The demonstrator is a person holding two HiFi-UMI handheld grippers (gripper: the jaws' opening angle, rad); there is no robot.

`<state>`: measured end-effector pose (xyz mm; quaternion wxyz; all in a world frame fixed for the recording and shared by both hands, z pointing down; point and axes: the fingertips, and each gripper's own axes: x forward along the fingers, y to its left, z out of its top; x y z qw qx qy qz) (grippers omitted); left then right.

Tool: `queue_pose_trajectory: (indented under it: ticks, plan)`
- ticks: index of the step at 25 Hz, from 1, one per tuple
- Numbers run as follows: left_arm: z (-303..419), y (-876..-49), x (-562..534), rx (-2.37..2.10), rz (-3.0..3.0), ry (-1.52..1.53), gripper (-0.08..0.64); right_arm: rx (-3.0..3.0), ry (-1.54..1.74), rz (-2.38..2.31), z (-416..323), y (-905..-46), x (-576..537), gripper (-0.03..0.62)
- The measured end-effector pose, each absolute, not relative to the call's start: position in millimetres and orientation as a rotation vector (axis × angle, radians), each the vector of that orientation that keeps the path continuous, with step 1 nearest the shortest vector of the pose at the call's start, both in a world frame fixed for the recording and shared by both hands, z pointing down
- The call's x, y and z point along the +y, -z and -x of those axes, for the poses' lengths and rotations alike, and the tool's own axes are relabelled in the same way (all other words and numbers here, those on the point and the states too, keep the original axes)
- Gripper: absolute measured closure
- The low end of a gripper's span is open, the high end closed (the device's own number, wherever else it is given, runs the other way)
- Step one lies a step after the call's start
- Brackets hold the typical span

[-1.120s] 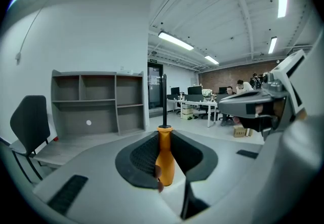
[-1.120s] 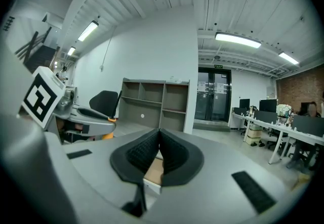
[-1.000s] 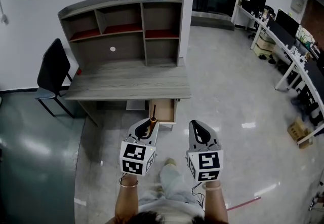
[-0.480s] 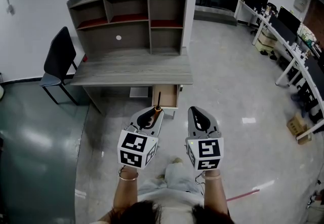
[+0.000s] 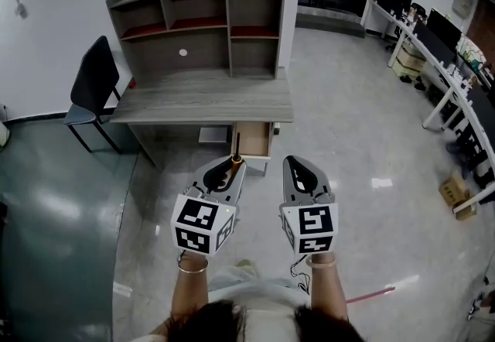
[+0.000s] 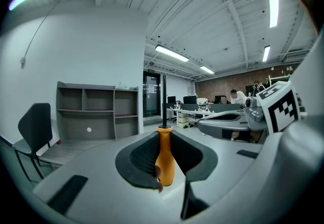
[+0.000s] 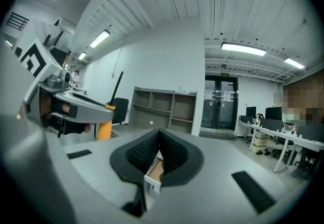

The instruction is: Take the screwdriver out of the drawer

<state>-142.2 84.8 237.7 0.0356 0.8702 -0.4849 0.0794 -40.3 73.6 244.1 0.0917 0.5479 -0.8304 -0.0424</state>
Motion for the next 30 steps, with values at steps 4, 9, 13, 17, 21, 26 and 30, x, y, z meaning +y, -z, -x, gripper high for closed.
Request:
queue_pose_trajectory:
  ticks: [4, 9, 13, 17, 21, 26, 30]
  plan:
    - [133, -234, 99, -1.511, -2.657, -0.237, 0.480, -2.476, 0.114, -1.606, 31, -242, 86, 0.566]
    - [122, -234, 125, -1.535, -2.642, -0.235, 0.480, -2.494, 0.113, -1.576, 22, -241, 108, 0.566]
    - [117, -233, 143, -1.553, -2.624, -0.231, 0.480, -2.507, 0.112, -1.556, 17, -240, 127, 0.566]
    - [109, -233, 162, -1.566, -2.612, -0.229, 0.480, -2.516, 0.103, -1.542, 8, -241, 145, 0.566]
    - [101, -236, 176, -1.578, -2.594, -0.229, 0.480, -2.521, 0.104, -1.527, 2, -243, 160, 0.566]
    - [94, -238, 192, -1.592, -2.581, -0.217, 0.480, -2.529, 0.119, -1.501, -4, -244, 176, 0.566]
    - [88, -238, 203, -1.602, -2.580, -0.220, 0.480, -2.535, 0.136, -1.488, -10, -244, 185, 0.566]
